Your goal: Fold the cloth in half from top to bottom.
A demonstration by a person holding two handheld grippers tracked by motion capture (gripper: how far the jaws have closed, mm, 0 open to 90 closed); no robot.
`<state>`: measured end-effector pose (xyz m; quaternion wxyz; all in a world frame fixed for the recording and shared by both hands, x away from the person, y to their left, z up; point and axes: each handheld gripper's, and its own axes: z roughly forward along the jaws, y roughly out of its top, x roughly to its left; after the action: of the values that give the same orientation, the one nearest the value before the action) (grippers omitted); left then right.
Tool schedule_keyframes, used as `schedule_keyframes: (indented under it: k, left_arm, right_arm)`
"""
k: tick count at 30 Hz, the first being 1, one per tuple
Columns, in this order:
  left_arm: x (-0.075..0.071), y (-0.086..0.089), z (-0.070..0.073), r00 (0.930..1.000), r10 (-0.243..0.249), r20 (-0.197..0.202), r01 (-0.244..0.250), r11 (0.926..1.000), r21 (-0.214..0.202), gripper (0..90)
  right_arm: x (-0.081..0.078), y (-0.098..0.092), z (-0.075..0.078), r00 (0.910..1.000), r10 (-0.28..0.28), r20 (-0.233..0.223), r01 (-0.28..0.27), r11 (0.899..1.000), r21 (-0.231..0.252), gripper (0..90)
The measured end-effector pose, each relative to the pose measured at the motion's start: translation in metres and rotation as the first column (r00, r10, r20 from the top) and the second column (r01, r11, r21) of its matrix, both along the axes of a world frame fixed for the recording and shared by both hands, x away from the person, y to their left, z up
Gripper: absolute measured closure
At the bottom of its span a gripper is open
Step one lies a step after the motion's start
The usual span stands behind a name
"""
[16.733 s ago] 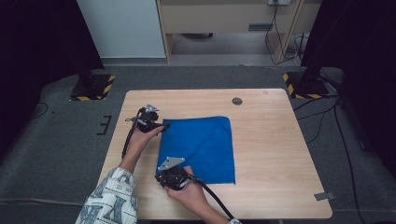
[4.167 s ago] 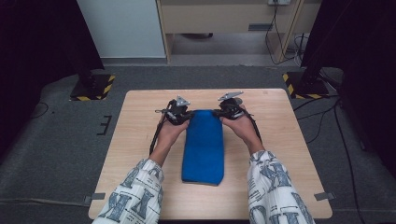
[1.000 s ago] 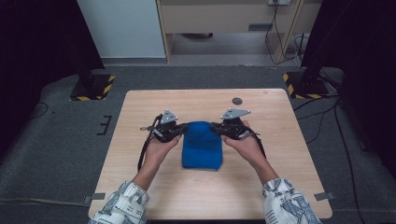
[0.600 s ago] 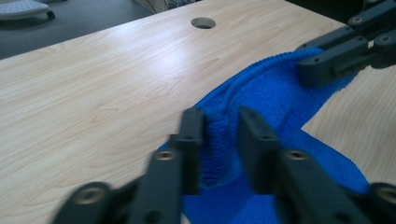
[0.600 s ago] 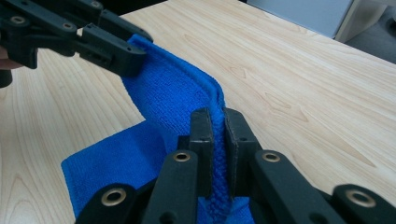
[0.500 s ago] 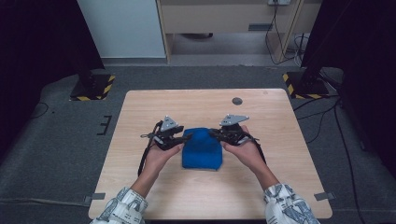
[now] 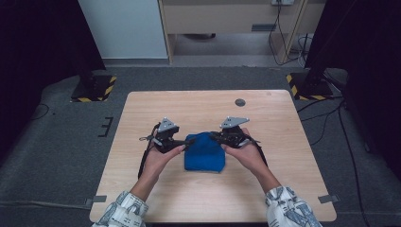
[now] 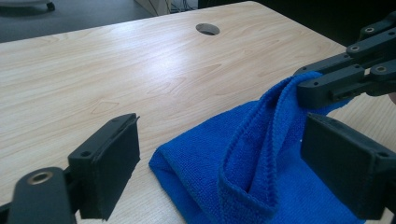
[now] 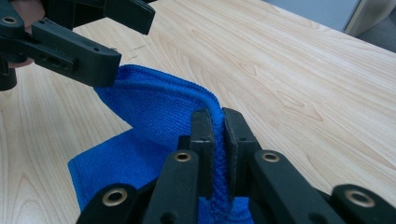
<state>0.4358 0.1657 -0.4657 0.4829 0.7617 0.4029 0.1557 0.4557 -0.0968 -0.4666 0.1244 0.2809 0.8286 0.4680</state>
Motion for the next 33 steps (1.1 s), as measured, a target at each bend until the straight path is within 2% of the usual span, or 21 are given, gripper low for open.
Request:
schedule_keyframes:
  k: [8,20,28,33]
  left_arm:
    - [-0.002,0.009,0.003,1.0000,0.004,0.006,-0.004,0.9998,-0.018,7.7]
    - [0.002,0.031,-0.001,0.9973,0.074,-0.003,-0.074,0.9966,-0.037,7.0]
    - [0.005,0.037,-0.012,0.9950,0.095,-0.031,-0.095,0.9953,-0.017,6.9]
    - [0.006,0.036,-0.018,0.9946,0.097,-0.037,-0.097,0.9953,0.005,7.0]
  right_arm:
    - [-0.004,0.000,-0.001,1.0000,0.006,-0.002,-0.006,1.000,0.007,84.0]
    - [-0.014,0.000,0.000,0.9998,0.019,0.008,-0.019,1.000,0.010,83.8]
    - [-0.023,-0.002,-0.004,0.9994,0.035,0.008,-0.035,0.999,0.009,83.0]
    - [-0.031,-0.006,-0.010,0.9989,0.046,0.007,-0.045,0.999,-0.014,81.9]
